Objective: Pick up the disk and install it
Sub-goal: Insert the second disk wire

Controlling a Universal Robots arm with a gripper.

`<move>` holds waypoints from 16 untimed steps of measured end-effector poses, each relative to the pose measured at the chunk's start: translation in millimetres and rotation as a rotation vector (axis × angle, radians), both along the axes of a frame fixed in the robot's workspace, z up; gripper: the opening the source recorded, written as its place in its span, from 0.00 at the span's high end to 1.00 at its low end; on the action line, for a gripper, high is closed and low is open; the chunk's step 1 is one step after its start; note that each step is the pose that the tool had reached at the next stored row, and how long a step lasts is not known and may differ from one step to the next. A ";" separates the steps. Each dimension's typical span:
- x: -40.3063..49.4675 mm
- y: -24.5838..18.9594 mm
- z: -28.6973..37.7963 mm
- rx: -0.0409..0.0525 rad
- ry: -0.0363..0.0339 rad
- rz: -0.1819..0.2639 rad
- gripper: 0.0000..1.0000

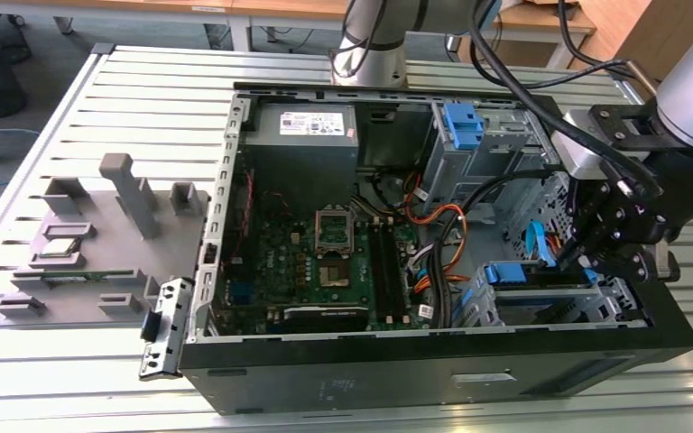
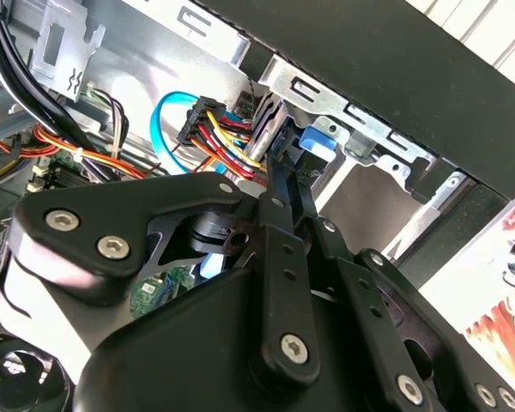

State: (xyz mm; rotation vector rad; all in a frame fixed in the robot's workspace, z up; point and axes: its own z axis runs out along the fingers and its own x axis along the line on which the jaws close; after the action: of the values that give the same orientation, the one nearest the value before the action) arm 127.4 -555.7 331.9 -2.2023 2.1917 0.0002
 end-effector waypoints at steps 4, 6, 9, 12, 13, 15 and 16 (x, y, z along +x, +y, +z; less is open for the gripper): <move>0.0 0.0 0.8 0.0009 0.0000 0.000 0.83; 0.0 0.0 2.0 0.0010 0.0001 0.000 0.83; 0.1 0.0 2.7 0.0002 0.0000 0.000 0.83; 0.1 -0.6 2.9 0.0001 0.0000 0.000 0.83; 0.1 -0.6 2.9 0.0001 0.0000 0.000 0.83; 0.1 -1.0 2.9 0.0001 0.0000 0.000 0.83; 0.1 -1.1 2.8 0.0002 0.0000 0.000 0.83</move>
State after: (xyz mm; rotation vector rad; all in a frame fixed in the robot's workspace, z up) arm 127.5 -556.8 334.7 -2.2023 2.1916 0.0005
